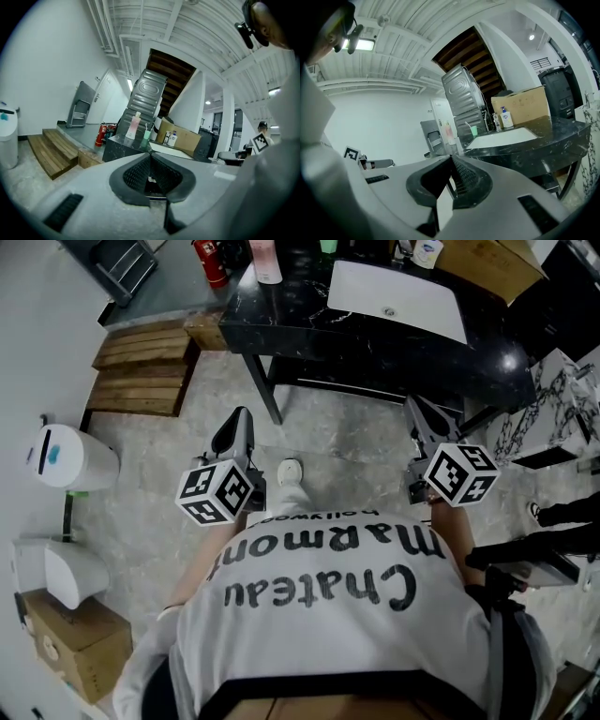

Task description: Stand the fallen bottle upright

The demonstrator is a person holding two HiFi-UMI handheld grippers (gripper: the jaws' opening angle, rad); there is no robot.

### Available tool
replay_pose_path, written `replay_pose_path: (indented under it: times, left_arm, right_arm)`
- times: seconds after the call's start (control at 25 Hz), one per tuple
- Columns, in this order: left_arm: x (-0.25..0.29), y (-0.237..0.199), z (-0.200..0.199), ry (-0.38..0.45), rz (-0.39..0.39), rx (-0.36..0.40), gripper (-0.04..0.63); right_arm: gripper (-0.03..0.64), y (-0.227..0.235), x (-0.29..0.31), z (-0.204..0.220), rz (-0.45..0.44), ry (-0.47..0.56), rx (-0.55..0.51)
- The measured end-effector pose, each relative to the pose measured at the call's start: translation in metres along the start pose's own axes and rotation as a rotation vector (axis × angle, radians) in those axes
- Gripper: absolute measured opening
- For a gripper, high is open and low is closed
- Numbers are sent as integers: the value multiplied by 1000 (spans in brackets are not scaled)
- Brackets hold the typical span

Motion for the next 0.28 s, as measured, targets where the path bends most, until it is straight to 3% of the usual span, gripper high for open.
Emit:
replay_pose_path:
  times: [0.28]
  left_arm:
    - [-8,7,12,7,-12,-4,21]
  right_arm:
    - [9,9,-6,12,0,-11,-3]
Point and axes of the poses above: the fingertips, and each gripper's own axes: x forward along the fingers, y to its right, z out of its underside, the point moved 6 cm from there along -x, backward along the fingers, and after that the axes turned 13 degrees about z, right-handed, at the moved point
